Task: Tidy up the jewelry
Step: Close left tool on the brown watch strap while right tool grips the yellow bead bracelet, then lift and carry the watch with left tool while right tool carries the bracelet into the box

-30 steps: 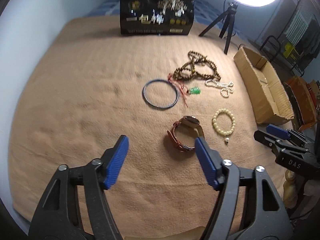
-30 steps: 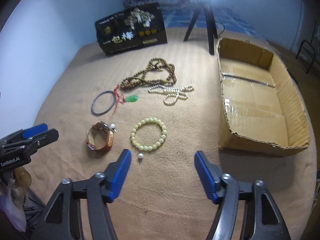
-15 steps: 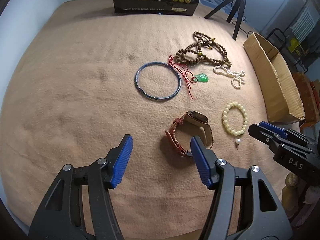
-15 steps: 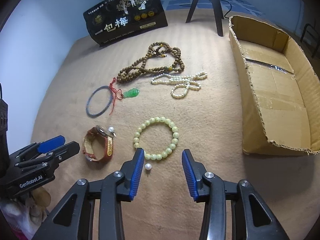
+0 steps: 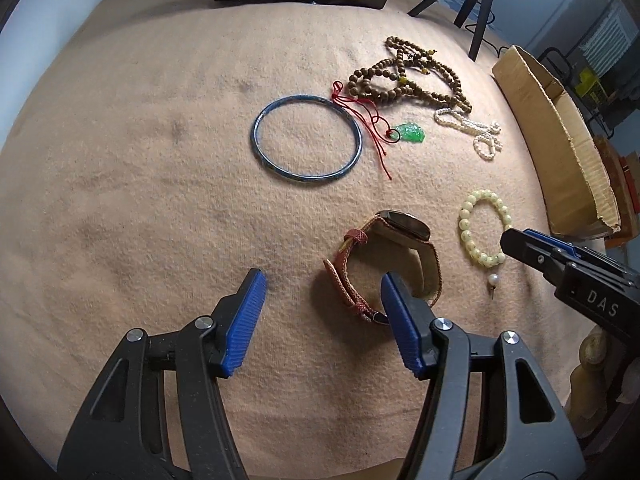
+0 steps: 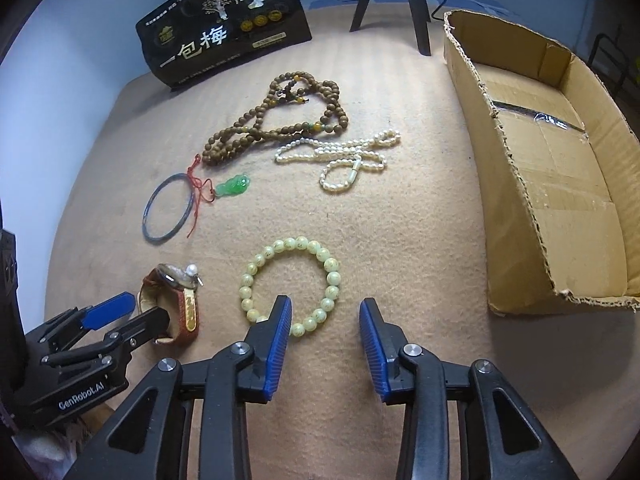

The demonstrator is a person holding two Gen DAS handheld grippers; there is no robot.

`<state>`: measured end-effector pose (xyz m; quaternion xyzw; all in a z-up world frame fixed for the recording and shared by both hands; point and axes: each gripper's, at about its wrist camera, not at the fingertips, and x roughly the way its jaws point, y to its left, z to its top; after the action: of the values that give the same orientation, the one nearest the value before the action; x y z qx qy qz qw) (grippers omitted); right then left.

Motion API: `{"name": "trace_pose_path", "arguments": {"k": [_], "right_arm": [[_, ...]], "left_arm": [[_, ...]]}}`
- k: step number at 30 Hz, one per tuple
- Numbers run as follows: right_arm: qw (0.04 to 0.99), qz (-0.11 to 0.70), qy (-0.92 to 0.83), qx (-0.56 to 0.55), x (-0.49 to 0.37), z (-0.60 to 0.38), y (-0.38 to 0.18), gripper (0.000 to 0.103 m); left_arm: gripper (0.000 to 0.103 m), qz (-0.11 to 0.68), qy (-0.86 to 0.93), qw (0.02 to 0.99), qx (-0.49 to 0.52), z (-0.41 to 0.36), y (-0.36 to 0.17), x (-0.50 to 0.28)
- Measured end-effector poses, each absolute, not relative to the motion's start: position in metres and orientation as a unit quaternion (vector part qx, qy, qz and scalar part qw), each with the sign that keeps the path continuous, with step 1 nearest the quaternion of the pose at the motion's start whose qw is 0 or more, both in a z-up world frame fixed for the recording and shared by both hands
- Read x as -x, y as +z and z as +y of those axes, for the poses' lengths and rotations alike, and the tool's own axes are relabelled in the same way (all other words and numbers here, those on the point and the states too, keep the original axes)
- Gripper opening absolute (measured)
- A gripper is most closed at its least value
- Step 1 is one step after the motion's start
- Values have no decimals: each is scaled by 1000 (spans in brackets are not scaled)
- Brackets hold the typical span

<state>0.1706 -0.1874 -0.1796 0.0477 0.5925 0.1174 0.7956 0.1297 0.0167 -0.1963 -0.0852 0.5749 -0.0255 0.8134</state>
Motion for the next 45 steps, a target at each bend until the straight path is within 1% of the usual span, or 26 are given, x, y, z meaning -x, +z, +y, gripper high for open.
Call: {"name": "trace_pose_path", "arguments": {"k": [3, 5, 6, 7, 8, 9, 11, 12, 14, 16, 23, 37, 45], "right_arm": [[795, 594, 113, -45, -174, -185, -183, 35], [796, 593, 112, -38, -177, -182, -185, 34], [797, 593, 112, -34, -178, -180, -185, 34], [798, 592, 111, -29, -178, -179, -186, 32], [799, 591, 111, -24, -179, -177, -186, 30], [799, 591, 111, -20, -179, -176, -187, 28], [800, 589, 111, -15, -180, -175, -187, 20], [800, 589, 113, -17, -180, -175, -187, 17], [800, 588, 116, -21, -181, -177, -187, 8], [801, 586, 118, -28, -181, -179, -186, 5], [813, 568, 126, -24, -173, -181, -171, 5], [840, 522, 147, -15, -153, -186, -129, 5], [855, 495, 155, -21, -148, -195, -103, 5]], "left_arm": [[62, 577, -22, 812, 83, 15, -198, -132], [53, 579, -21, 811, 80, 14, -198, -134], [51, 579, -20, 811, 80, 13, -199, -137], [47, 578, -20, 812, 81, 13, -199, -138], [41, 578, -19, 812, 80, 14, -199, -139], [39, 578, -19, 812, 79, 14, -200, -140], [30, 577, -23, 813, 81, 15, -199, -141], [28, 576, -24, 813, 81, 15, -199, -141], [17, 575, -29, 814, 78, 15, -198, -141], [12, 574, -31, 815, 76, 13, -196, -141], [8, 564, -33, 820, 85, 14, -188, -140], [7, 531, -38, 840, 104, 17, -160, -137], [7, 505, -57, 854, 112, 3, -136, -141]]}}
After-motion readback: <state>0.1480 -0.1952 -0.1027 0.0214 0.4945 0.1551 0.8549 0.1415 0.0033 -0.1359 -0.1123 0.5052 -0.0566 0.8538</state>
